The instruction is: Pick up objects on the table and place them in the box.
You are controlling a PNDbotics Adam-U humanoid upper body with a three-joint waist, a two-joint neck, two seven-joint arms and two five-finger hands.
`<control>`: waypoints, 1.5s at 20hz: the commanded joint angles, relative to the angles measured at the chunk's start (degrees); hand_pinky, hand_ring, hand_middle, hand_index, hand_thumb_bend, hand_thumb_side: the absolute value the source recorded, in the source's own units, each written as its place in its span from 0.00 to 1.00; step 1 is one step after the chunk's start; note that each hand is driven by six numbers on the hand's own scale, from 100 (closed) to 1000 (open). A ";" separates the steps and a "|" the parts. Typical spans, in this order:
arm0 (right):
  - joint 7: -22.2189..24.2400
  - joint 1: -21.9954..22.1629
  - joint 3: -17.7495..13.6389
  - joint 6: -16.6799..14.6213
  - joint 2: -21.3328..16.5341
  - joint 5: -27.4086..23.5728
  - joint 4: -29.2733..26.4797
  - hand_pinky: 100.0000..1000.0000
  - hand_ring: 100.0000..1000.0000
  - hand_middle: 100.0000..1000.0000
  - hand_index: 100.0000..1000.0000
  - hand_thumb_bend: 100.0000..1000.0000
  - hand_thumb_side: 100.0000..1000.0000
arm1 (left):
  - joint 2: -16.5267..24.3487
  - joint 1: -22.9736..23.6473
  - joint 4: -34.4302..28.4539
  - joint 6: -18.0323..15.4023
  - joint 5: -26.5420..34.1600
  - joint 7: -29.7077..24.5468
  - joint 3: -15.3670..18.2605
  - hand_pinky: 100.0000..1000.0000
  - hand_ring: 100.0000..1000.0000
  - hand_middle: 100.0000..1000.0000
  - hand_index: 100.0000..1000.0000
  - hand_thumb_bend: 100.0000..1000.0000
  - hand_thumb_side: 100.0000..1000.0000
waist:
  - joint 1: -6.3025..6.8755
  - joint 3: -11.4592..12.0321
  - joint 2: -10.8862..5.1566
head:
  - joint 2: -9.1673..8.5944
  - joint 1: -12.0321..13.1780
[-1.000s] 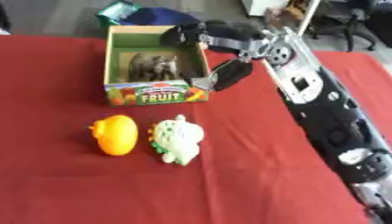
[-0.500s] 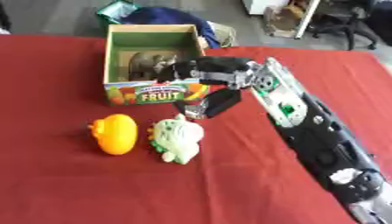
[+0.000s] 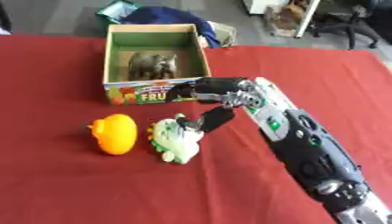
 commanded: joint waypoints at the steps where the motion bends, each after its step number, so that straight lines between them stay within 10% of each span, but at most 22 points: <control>1: 3.27 -0.19 0.26 -5.01 -0.76 2.22 0.02 0.86 0.90 0.94 0.97 0.03 0.76 | 0.59 -0.39 -0.70 -0.25 -0.01 -0.10 0.53 0.59 0.55 0.49 0.59 0.13 0.52 | 0.28 0.14 -0.83 | 0.43 -0.13; 13: 1.98 2.46 -2.60 -3.90 -3.11 -2.80 -9.47 0.85 0.88 0.93 0.97 0.00 0.54 | 0.66 -0.26 -0.62 -0.38 -0.11 0.03 0.76 0.59 0.55 0.49 0.59 0.13 0.53 | -0.03 -0.29 -0.71 | 0.23 0.23; 25: 7.84 6.72 0.95 -4.43 -3.32 -3.17 -12.31 0.84 0.89 0.93 0.97 0.00 0.76 | 0.70 -0.21 -0.64 -0.43 -0.07 -0.03 0.79 0.59 0.56 0.49 0.59 0.13 0.53 | -0.04 -0.41 -0.67 | 0.18 0.21; 30: 6.78 7.11 1.34 -5.09 -2.12 0.36 -10.62 0.82 0.85 0.90 0.95 0.00 0.67 | 0.63 -0.15 -0.61 -0.43 -0.05 -0.13 0.75 0.59 0.56 0.49 0.60 0.12 0.53 | 0.08 -0.51 -0.70 | 0.24 0.15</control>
